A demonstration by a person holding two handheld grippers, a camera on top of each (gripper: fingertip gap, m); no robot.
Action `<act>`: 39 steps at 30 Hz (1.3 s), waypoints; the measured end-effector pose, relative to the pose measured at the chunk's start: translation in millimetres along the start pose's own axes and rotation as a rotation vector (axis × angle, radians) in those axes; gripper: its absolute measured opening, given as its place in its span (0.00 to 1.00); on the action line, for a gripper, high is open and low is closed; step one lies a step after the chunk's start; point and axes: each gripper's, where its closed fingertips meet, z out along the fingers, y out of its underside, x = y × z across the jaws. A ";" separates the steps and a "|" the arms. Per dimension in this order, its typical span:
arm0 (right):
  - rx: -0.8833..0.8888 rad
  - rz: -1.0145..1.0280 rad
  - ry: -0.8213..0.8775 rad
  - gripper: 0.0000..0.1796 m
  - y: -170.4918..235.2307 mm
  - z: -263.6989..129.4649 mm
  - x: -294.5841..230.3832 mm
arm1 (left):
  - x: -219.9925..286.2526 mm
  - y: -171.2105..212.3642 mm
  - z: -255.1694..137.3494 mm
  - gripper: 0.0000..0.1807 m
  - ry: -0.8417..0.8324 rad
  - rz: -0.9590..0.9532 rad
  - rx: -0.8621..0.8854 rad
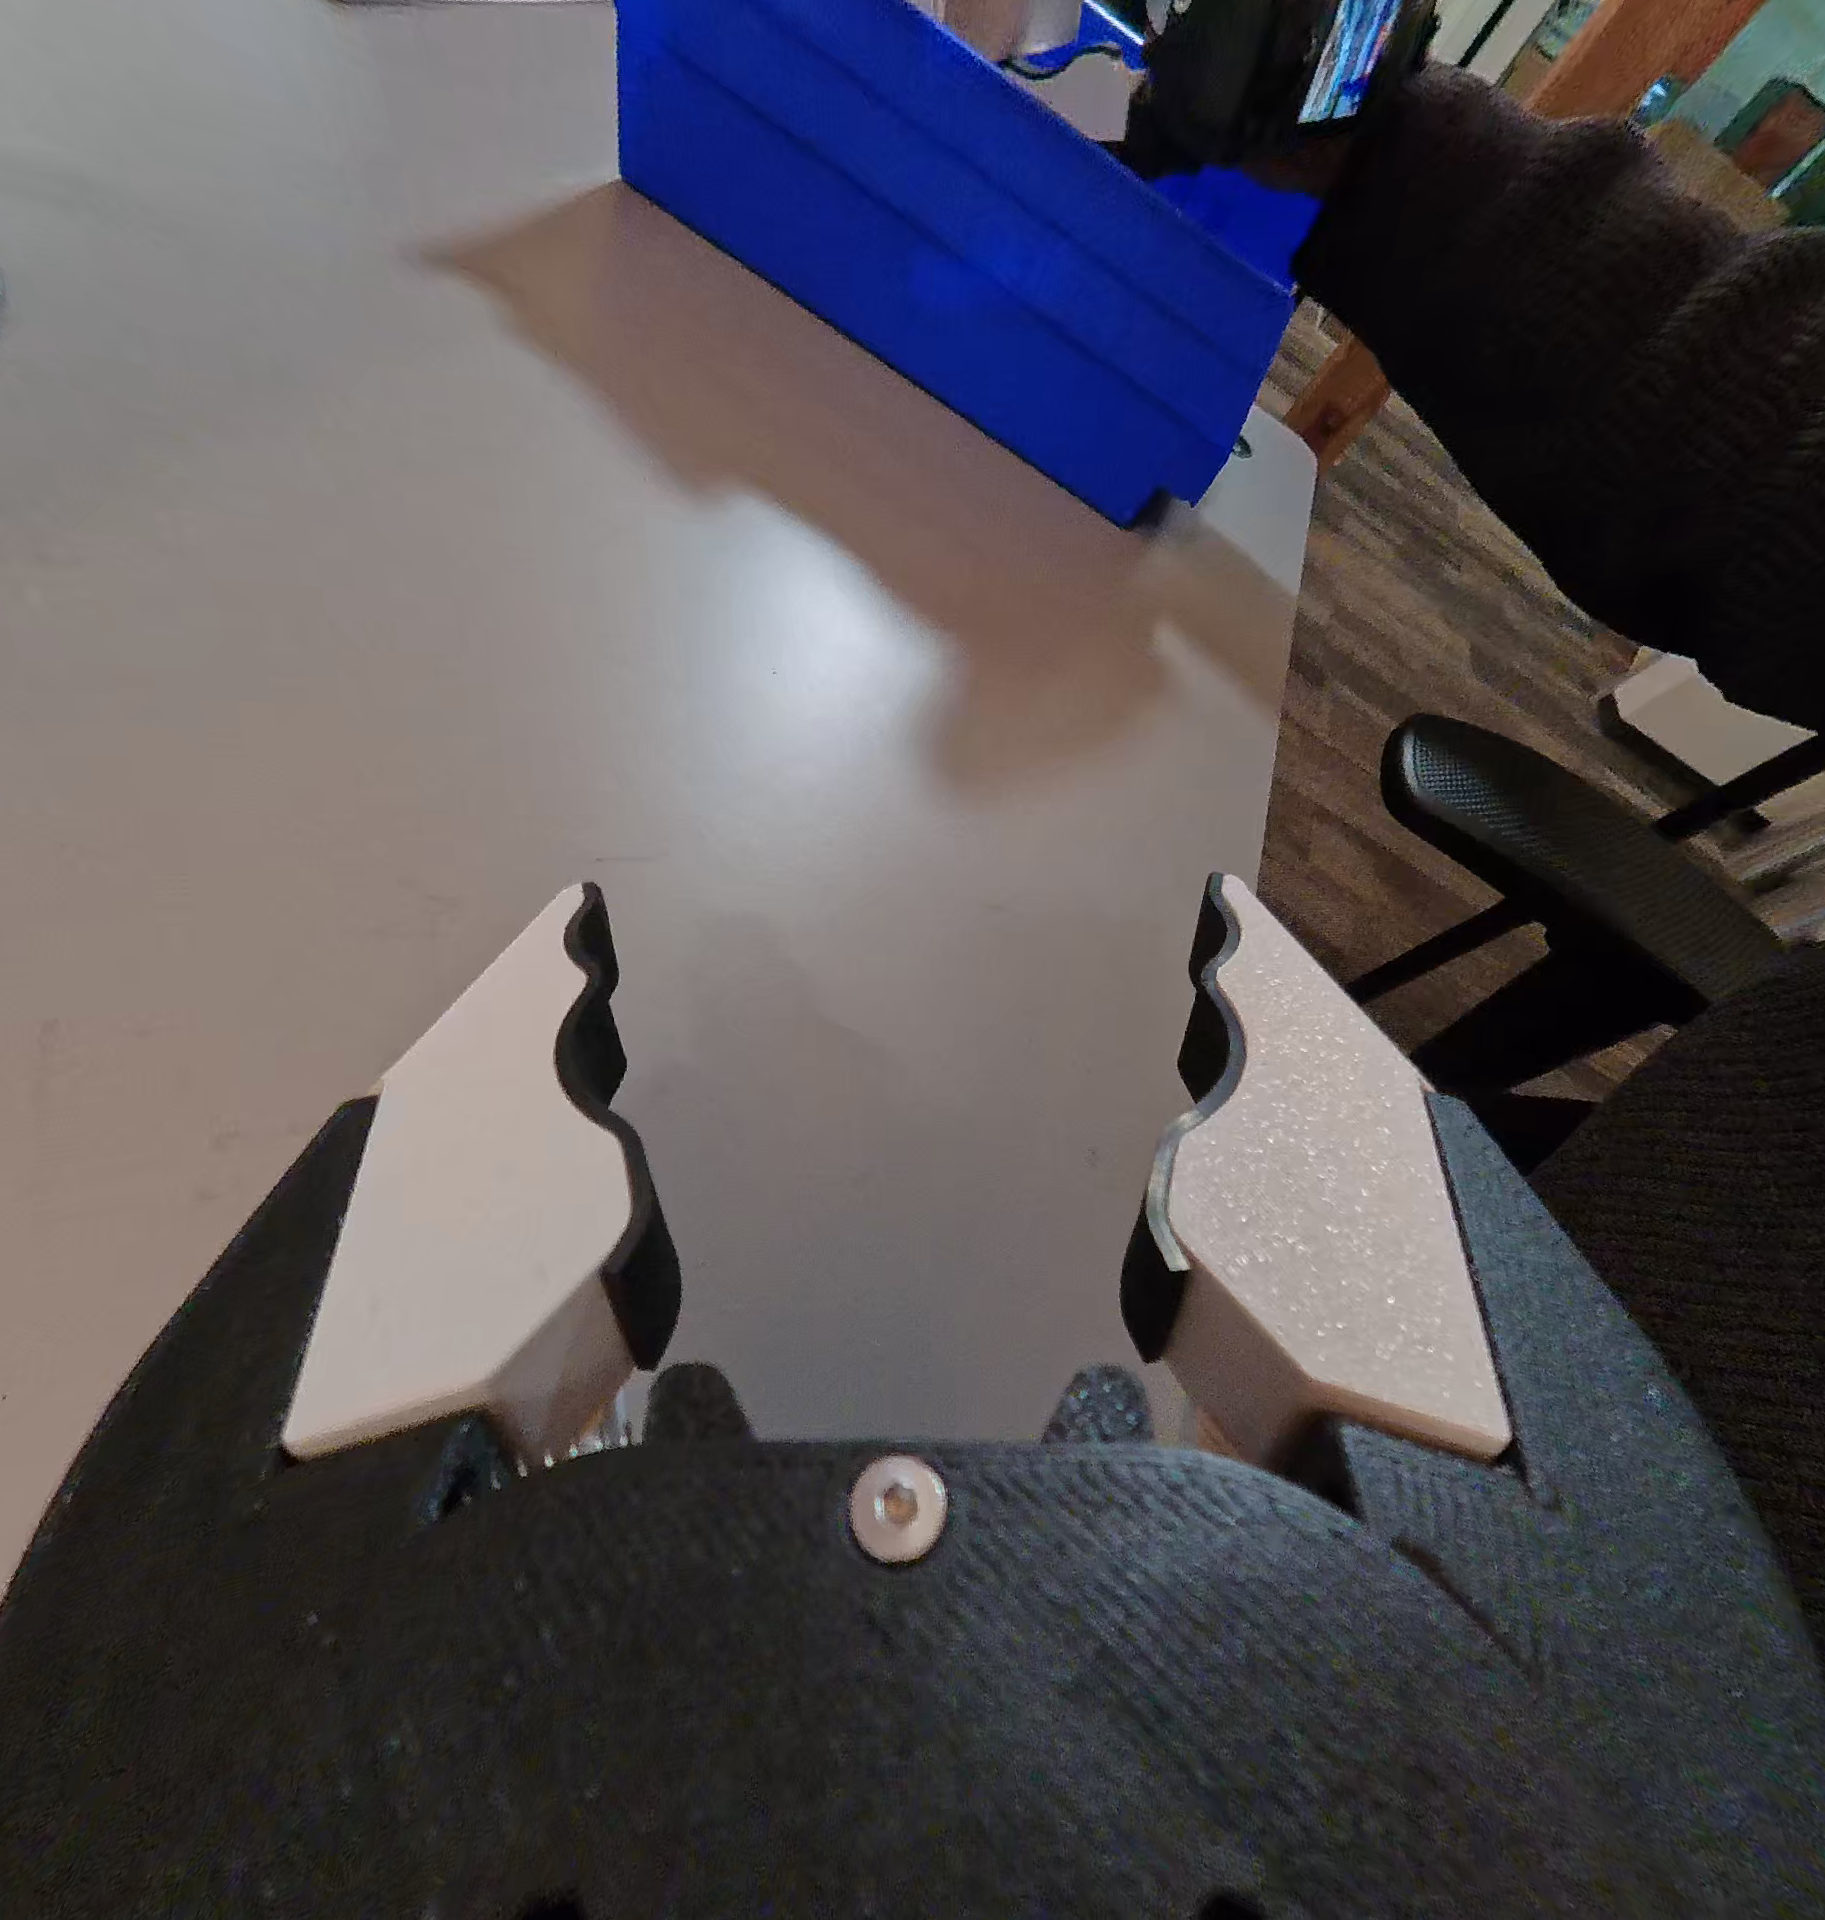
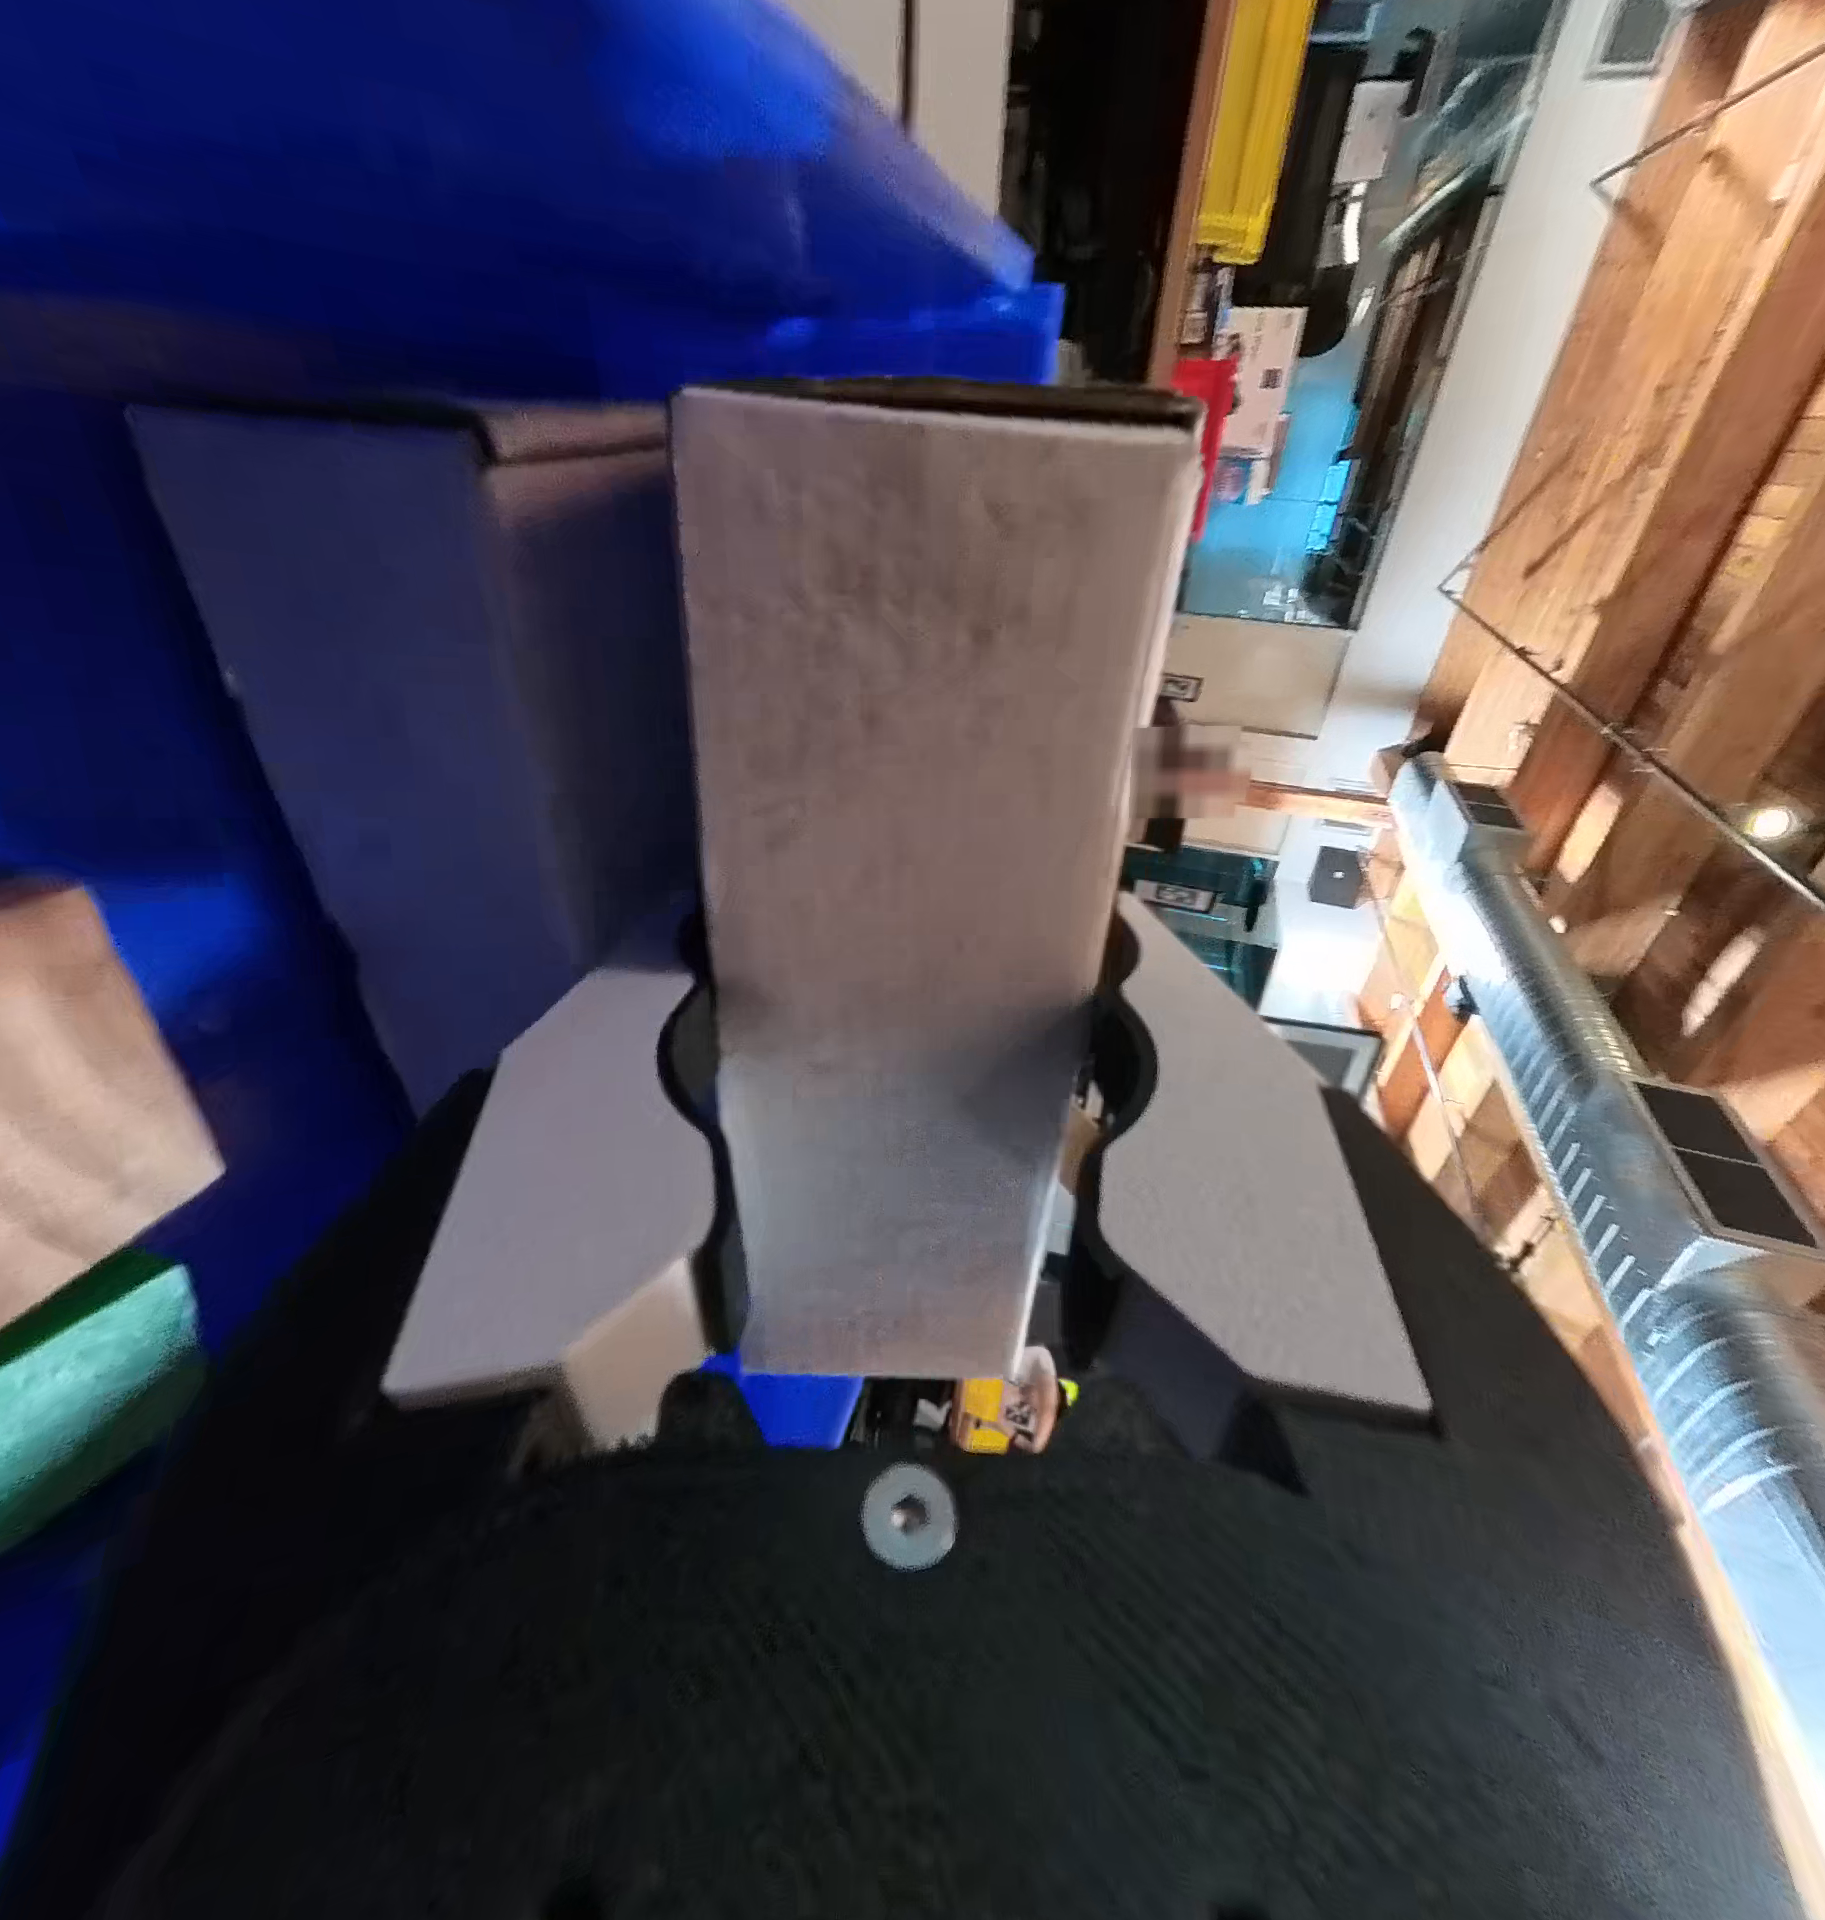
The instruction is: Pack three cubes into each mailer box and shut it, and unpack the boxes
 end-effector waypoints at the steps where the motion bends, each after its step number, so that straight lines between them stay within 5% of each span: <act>1: -0.008 -0.005 -0.014 0.41 2.5 -1.5 -3.9 | -0.8 0.8 0.1 0.61 -0.002 -0.001 -0.002; 8: -0.042 0.147 -0.087 0.51 13.4 -40.0 -6.1 | -1.8 6.3 1.9 0.60 0.008 -0.009 -0.015; 12: -0.054 0.240 -0.142 0.45 15.4 -59.7 -16.8 | 0.1 6.5 2.0 0.60 0.013 0.004 -0.018; 18: -0.058 0.185 -0.148 0.40 3.9 -43.0 -17.2 | 3.5 6.2 7.3 0.59 0.029 0.007 -0.024; 26: -0.196 0.351 -0.285 0.52 19.0 -27.9 -33.3 | 8.5 -1.7 5.4 0.59 0.025 0.057 -0.014; 32: -0.271 0.581 -0.298 0.48 42.7 -60.1 -43.7 | -0.9 1.1 1.4 0.59 0.038 -0.007 0.001; 39: -0.381 0.736 -0.373 0.31 49.8 -88.2 -56.3 | -0.4 -4.0 1.5 0.58 0.030 -0.003 0.016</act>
